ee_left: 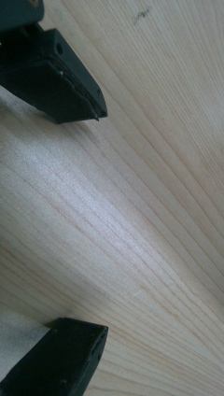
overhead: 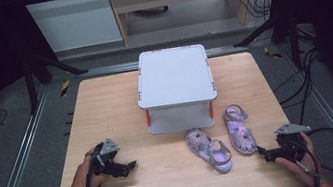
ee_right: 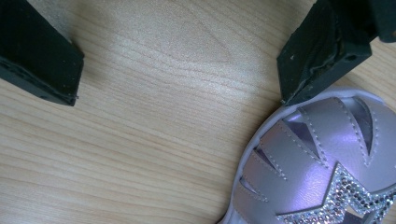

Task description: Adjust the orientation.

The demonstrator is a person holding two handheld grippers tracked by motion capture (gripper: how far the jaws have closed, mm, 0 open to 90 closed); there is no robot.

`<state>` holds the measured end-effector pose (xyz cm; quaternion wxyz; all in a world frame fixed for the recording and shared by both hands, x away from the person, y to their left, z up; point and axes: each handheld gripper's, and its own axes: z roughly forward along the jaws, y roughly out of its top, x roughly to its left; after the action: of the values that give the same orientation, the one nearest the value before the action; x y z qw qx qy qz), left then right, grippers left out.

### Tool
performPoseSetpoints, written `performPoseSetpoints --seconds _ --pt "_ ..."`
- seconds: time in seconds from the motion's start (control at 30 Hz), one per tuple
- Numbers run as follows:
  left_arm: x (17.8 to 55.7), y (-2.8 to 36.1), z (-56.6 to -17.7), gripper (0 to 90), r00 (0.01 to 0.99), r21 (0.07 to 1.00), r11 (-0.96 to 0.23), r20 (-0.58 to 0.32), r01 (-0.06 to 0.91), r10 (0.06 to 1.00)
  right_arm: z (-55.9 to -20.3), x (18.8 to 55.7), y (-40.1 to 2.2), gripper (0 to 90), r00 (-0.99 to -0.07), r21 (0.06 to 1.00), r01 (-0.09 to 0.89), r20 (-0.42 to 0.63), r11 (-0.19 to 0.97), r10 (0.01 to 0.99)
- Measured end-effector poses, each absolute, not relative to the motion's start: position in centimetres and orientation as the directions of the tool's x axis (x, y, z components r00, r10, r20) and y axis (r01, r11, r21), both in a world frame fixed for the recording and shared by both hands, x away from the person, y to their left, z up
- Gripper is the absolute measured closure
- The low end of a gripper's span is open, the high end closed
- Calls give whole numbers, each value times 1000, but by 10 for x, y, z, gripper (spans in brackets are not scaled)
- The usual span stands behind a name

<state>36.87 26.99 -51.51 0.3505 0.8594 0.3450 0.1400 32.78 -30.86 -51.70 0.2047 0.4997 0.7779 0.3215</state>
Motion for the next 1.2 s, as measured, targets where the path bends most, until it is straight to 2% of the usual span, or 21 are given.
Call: performPoseSetpoints --seconds 0.17,0.27,0.43,0.47,0.5,0.53,0.57,0.6,0.63,0.67,0.8,0.97,1.03,1.2 --pt "370 271 -515 0 735 694 -529 1 487 678 -517 328 -309 6 -417 705 646 3 294 909" --pt "373 269 -510 0 752 650 -574 5 498 659 -517 328 -308 6 -416 704 647 4 293 910" --pt "369 256 -500 85 791 592 -647 26 480 611 -517 328 -308 7 -414 704 647 3 292 910" --pt "364 243 -494 119 855 543 -723 17 427 518 -517 328 -308 6 -414 704 647 3 292 910" --pt "364 243 -494 130 855 543 -723 17 427 518 -517 328 -308 6 -414 704 647 4 292 910" --pt "361 234 -490 130 881 523 -756 21 394 473 -517 328 -308 6 -414 704 647 4 292 910" --pt "354 211 -483 170 908 522 -783 36 339 417 -517 328 -308 7 -414 705 647 4 292 910" --pt "354 211 -483 143 908 522 -783 36 339 417 -517 328 -308 7 -414 705 647 4 292 910" --pt "350 189 -475 159 928 539 -790 36 294 370 -517 328 -308 6 -414 705 647 3 291 910" --pt "350 189 -475 161 928 539 -790 36 294 370 -517 328 -308 7 -414 705 647 4 291 910" --pt "342 135 -456 178 964 579 -783 -19 227 265 -517 327 -308 7 -415 705 645 0 294 910" --pt "338 100 -447 189 977 595 -780 -44 193 209 -517 327 -308 7 -414 705 645 1 293 910" --pt "337 79 -440 213 981 577 -799 -29 172 190 -517 327 -308 7 -413 705 646 1 293 911" --pt "336 54 -429 215 988 561 -816 -29 142 152 -517 327 -308 6 -413 705 646 1 293 911"
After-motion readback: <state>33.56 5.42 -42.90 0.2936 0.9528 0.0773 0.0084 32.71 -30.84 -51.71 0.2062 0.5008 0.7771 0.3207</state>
